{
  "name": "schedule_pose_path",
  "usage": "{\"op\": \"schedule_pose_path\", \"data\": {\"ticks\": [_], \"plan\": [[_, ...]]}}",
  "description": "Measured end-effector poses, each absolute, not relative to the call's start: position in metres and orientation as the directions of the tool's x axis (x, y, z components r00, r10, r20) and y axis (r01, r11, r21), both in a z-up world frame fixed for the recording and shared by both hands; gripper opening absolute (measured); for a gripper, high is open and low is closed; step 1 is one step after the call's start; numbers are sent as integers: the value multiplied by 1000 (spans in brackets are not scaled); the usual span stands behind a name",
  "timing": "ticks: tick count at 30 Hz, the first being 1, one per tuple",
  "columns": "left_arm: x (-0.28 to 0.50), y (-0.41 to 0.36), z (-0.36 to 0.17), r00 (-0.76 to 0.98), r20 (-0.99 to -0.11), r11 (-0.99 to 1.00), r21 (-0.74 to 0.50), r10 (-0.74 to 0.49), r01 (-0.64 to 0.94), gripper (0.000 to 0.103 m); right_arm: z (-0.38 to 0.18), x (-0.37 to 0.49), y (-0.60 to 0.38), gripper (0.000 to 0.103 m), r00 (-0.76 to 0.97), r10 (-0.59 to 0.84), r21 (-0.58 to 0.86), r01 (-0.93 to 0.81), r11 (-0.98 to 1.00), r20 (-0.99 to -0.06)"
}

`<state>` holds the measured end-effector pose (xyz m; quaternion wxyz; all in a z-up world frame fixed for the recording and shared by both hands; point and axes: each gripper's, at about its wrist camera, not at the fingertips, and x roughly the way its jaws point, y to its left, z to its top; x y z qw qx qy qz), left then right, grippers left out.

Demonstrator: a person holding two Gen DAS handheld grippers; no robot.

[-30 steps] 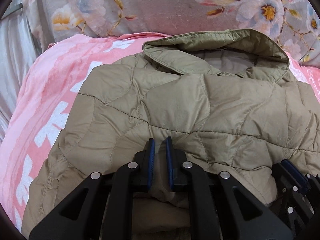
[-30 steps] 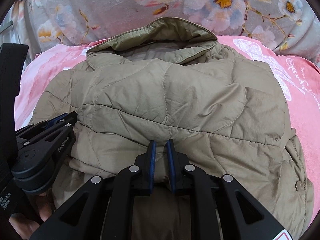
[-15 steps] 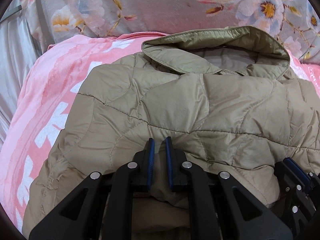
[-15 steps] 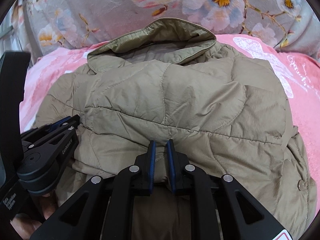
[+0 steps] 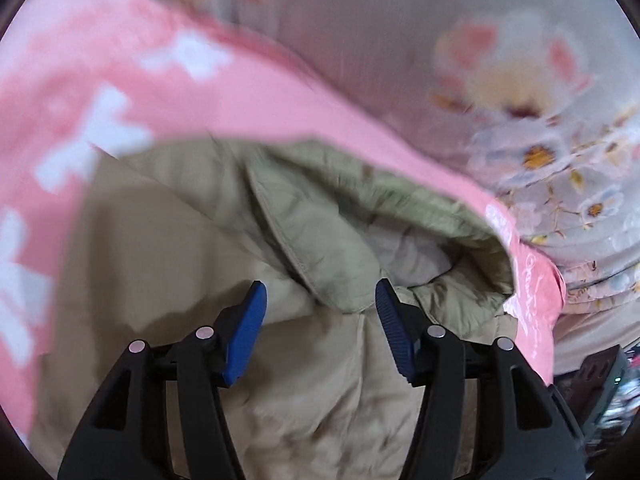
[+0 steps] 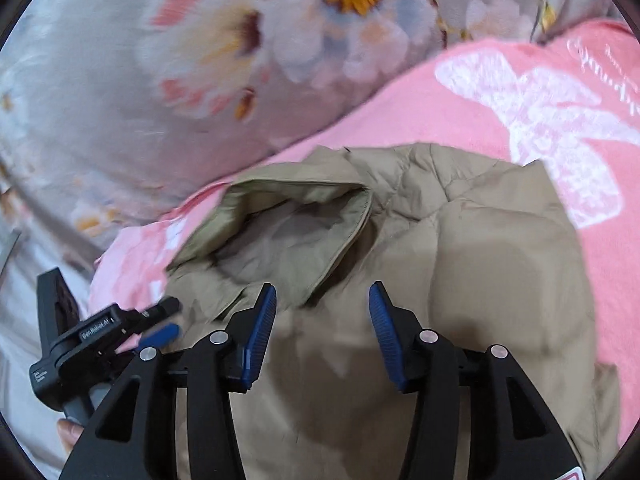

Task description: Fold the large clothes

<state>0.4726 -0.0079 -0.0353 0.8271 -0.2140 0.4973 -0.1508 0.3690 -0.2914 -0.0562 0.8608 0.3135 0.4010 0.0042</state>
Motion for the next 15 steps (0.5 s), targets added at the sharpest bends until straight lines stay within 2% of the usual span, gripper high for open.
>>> {"op": "schedule_pose_path", "data": {"ticks": [1, 2, 3, 4, 5, 7, 11, 15], "plan": [[482, -12, -45, 427, -759, 845, -534, -492, 26, 49, -67, 382, -291, 48, 652, 285, 559, 257, 789, -702], [485, -15, -48, 420, -755, 836, -548, -503, 17, 31, -71, 388, -290, 33, 639, 293, 557, 260, 789, -712], [487, -19, -48, 412, -753, 831, -557, -513, 17, 20, -71, 392, -290, 17, 632, 300, 556, 252, 792, -715], [486, -19, -44, 421, -740, 822, -569, -525, 26, 14, -66, 394, -287, 4, 641, 332, 577, 215, 788, -692], [481, -18, -39, 439, -725, 817, -576, -531, 39, 9, -60, 389, -287, 4, 662, 334, 585, 196, 787, -671], [468, -14, -24, 499, -702, 836, -542, -508, 87, 7, -45, 375, -284, 4, 703, 272, 523, 166, 836, -657], [459, -16, -42, 509, -744, 887, -451, -433, 95, 7, -73, 380, -274, 2, 636, 193, 400, 197, 895, -747], [458, -20, -64, 518, -760, 909, -404, -393, 97, 7, -88, 383, -270, 0, 618, 173, 363, 196, 911, -767]]}}
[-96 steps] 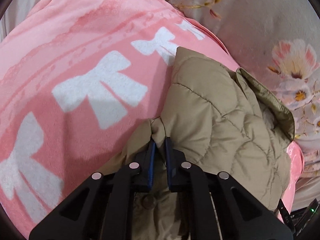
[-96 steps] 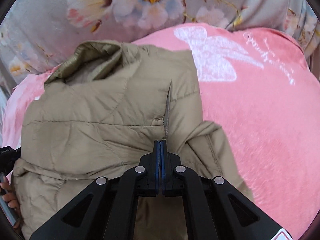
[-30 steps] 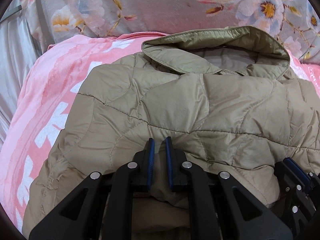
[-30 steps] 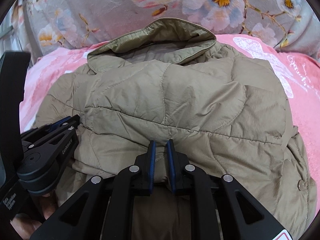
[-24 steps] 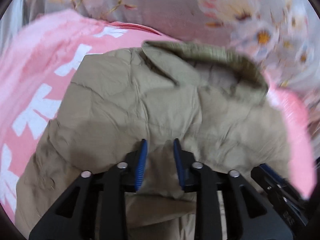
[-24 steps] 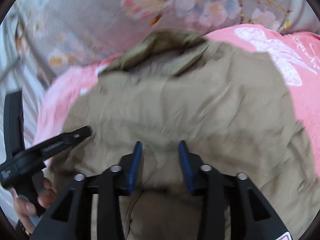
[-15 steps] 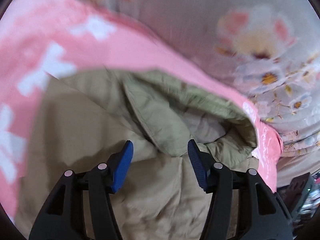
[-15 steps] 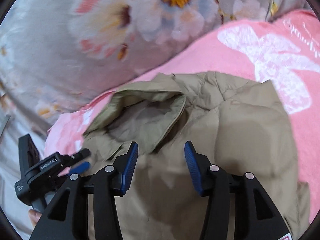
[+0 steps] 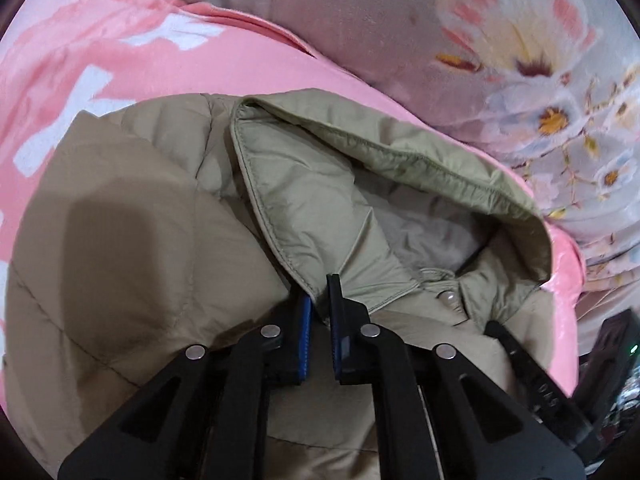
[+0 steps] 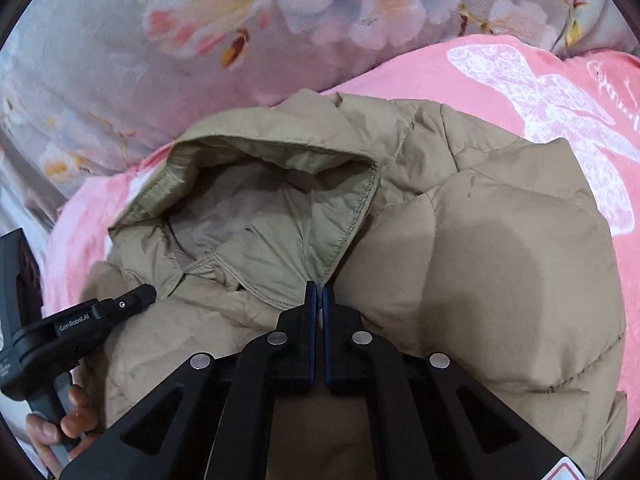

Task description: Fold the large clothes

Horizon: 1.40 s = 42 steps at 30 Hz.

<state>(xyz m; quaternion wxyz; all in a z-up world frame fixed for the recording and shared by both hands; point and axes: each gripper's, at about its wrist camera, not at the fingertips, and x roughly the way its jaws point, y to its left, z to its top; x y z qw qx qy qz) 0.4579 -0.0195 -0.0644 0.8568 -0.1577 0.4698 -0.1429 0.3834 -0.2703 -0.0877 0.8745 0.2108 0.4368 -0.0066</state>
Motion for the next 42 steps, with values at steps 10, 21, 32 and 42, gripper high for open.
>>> {"op": "schedule_pose_path", "data": {"ticks": [10, 21, 32, 42], "plan": [[451, -31, -72, 578, -750, 943, -306, -323, 130, 8, -86, 381, -263, 0, 619, 151, 333, 190, 924, -771], [443, -5, 46, 744, -621, 969, -187, -245, 163, 34, 6, 361, -294, 13, 691, 93, 326, 215, 920, -717], [559, -42, -14, 527, -808, 951, -308, -264, 5, 32, -30, 458, -270, 13, 663, 148, 387, 230, 893, -734], [511, -52, -49, 566, -800, 980, -165, -201, 115, 32, -75, 435, -270, 0, 627, 52, 213, 185, 959, -777]]}}
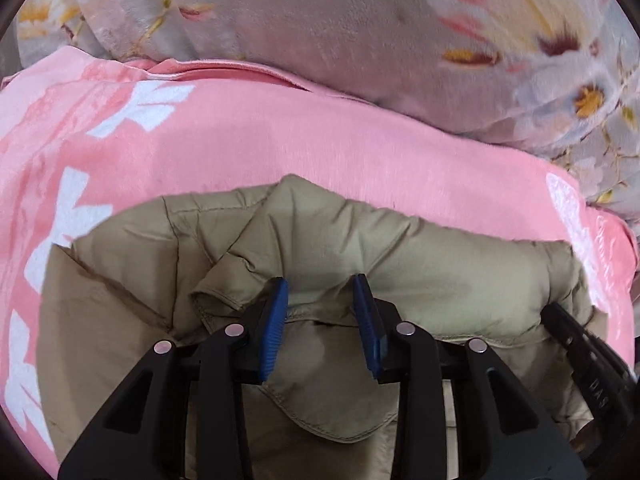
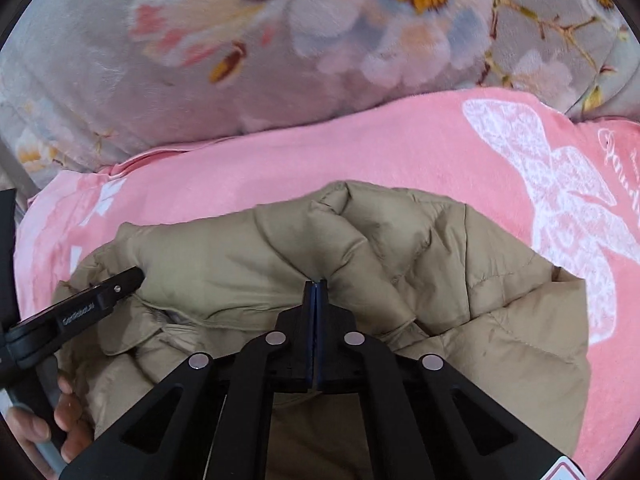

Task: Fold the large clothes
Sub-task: 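Press the folded jacket flat and open both tools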

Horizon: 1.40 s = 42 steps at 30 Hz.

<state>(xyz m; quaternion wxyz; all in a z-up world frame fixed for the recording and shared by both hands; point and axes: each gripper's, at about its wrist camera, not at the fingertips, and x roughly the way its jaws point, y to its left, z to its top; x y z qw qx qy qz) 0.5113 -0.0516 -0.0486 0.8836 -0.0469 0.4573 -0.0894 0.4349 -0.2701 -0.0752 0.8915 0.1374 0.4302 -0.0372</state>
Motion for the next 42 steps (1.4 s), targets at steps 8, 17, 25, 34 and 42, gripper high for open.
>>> {"op": "schedule_pose_path", "data": {"ticks": [8, 17, 25, 34, 42], "plan": [[499, -67, -61, 629, -766, 989, -63, -133, 133, 32, -89, 439, -266, 0, 639, 20, 179, 185, 966, -769], [498, -74, -67, 647, -757, 992, -8, -89, 127, 32, -89, 441, -266, 0, 650, 0, 159, 186, 970, -760], [498, -79, -68, 653, -755, 992, 32, -57, 125, 32, -90, 443, -264, 0, 652, -10, 148, 186, 971, -758], [500, -87, -69, 659, -752, 990, 77, -20, 117, 32, -91, 447, -264, 0, 659, -12, 146, 184, 972, -752], [434, -46, -33, 643, -753, 987, -57, -140, 149, 54, -56, 331, -284, 30, 688, 131, 306, 137, 942, -714]]}}
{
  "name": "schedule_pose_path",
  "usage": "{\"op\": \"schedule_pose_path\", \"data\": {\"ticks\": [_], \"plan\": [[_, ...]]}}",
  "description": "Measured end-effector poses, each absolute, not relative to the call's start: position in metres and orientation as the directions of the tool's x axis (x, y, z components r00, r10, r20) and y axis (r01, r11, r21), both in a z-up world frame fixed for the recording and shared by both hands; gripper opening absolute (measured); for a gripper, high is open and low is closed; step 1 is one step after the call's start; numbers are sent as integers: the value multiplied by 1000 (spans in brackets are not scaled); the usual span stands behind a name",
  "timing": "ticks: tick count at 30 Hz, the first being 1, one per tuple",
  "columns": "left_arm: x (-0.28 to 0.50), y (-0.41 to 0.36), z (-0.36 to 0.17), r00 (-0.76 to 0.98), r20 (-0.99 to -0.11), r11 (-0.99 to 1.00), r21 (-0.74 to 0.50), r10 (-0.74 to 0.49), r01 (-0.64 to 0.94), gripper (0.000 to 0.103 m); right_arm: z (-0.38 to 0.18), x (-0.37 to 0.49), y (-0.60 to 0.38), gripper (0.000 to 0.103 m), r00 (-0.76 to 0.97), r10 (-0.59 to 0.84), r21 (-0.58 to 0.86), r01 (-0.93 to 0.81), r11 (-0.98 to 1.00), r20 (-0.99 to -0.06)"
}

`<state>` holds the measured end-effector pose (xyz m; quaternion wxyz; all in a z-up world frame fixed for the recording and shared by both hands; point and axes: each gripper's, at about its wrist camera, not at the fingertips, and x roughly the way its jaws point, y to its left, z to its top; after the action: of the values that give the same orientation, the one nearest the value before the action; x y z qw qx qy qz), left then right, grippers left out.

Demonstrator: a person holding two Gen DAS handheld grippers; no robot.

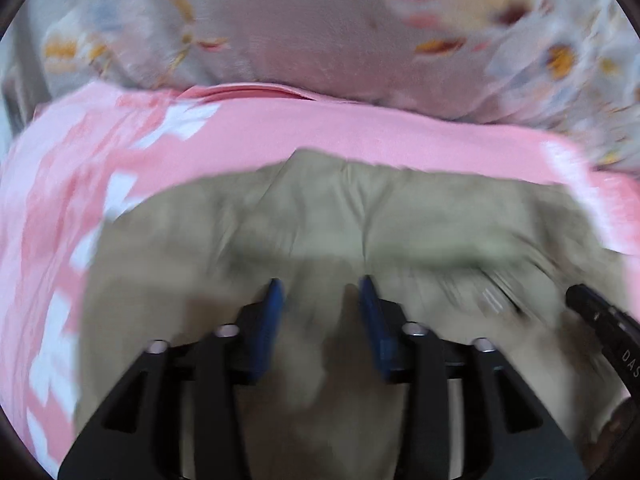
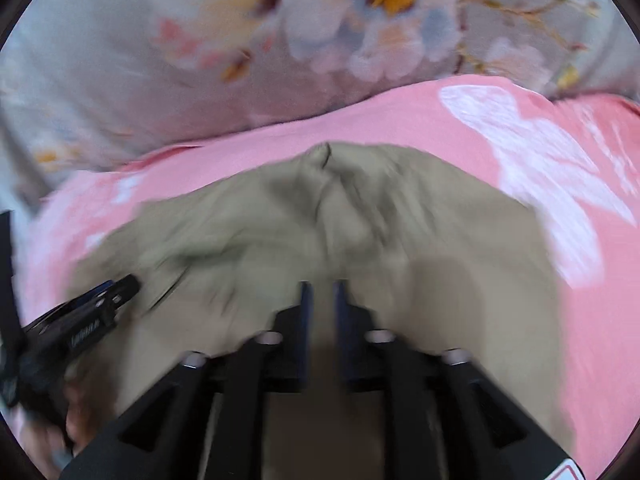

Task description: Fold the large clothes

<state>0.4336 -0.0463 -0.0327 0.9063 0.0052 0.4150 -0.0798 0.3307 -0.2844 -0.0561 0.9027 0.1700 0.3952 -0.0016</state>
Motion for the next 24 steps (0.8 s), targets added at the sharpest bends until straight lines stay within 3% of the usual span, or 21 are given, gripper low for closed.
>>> {"op": "schedule_pose_path", "data": {"ticks": [2, 4, 9, 12, 18, 20, 21, 22, 23, 24], "plan": [[374, -9, -13, 632, -734, 966, -142, -249, 216, 88, -48, 258, -297, 64, 720, 133, 298, 107, 949, -681], [321, 28, -6, 638, -726, 966, -158, -255, 206, 91, -46, 169, -309, 75, 739, 76, 251, 129, 959, -670], [211, 139, -27, 571, -790, 970, -239, -223, 48, 91, -54, 12, -341, 76, 666, 2, 241, 267, 933, -746], [169, 180, -45, 536, -814, 955, -292, -223, -47, 91, -66, -49, -351, 76, 641, 31, 325, 347, 880, -767], [119, 204, -66, 508, -810, 903, -410, -294, -132, 91, -95, -71, -346, 76, 669, 194, 555, 380, 740, -717], [112, 202, -67, 502, -803, 891, -436, -321, -128, 86, -100, -65, -337, 77, 674, 232, 594, 372, 713, -701], [109, 200, -69, 491, -801, 880, -457, -344, -129, 82, -100, -62, -331, 75, 675, 229, 588, 368, 720, -702], [106, 198, -71, 481, -801, 876, -466, -357, -125, 67, -100, -58, -323, 60, 677, 226, 581, 357, 731, -700], [104, 196, -71, 477, -806, 880, -458, -351, -126, 51, -100, -55, -319, 32, 669, 229, 576, 355, 737, -707], [100, 192, -70, 477, -814, 894, -433, -332, -117, 41, -101, -51, -314, 22, 653, 237, 569, 358, 740, -720]]}}
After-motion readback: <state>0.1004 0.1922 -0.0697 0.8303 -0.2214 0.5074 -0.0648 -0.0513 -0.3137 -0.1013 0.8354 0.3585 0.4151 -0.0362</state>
